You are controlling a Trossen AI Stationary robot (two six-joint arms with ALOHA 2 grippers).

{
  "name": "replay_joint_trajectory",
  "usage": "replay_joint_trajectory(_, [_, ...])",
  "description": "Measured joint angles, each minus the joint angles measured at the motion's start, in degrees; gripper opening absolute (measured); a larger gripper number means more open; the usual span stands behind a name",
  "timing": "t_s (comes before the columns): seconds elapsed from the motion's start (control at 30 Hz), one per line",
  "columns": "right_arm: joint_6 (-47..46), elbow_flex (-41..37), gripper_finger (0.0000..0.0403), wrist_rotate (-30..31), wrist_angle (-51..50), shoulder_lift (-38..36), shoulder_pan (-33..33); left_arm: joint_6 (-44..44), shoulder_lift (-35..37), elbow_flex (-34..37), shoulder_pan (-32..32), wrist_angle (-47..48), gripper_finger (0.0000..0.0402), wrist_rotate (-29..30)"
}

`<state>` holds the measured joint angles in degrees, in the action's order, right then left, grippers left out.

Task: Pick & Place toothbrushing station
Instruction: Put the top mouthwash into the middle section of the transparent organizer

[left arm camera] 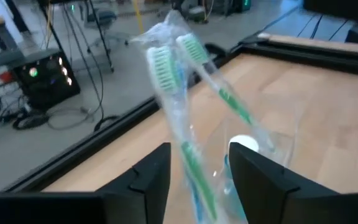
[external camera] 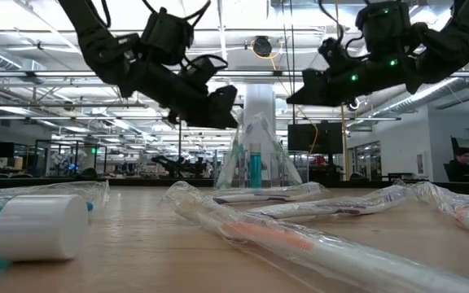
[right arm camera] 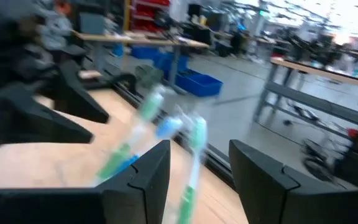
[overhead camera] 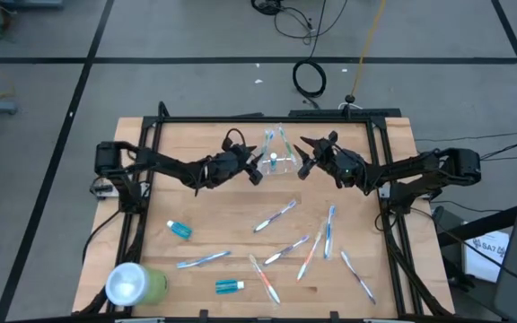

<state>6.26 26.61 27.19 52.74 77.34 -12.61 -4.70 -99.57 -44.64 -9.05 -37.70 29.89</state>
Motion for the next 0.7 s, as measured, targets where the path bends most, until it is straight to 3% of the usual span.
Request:
replay_joint_trajectory(0.1, [0.04,0.0,0.0155,-3.22,-2.12,-3.66,1.42,-2.54,3.99,0.0,0.38,6.65,0.0172,0.11])
replay_joint_trajectory(0.3, [-1.8,0.14,0.0155,-3.27,-9.09,-15.03,6.94,-4.98,11.93,-0.02,1.89,18.92,0.0173,0.15])
replay_joint_trajectory(0.53, [-10.11,0.13,0.0155,-3.34,-25.31,-24.67,12.22,0.01,19.13,-0.02,5.49,19.53,0.0173,-2.46])
replay_joint_trajectory(0.7, [-11.83,0.13,0.0155,-3.31,-27.21,-25.32,13.53,8.17,25.07,-0.04,7.41,17.4,0.0173,-7.28])
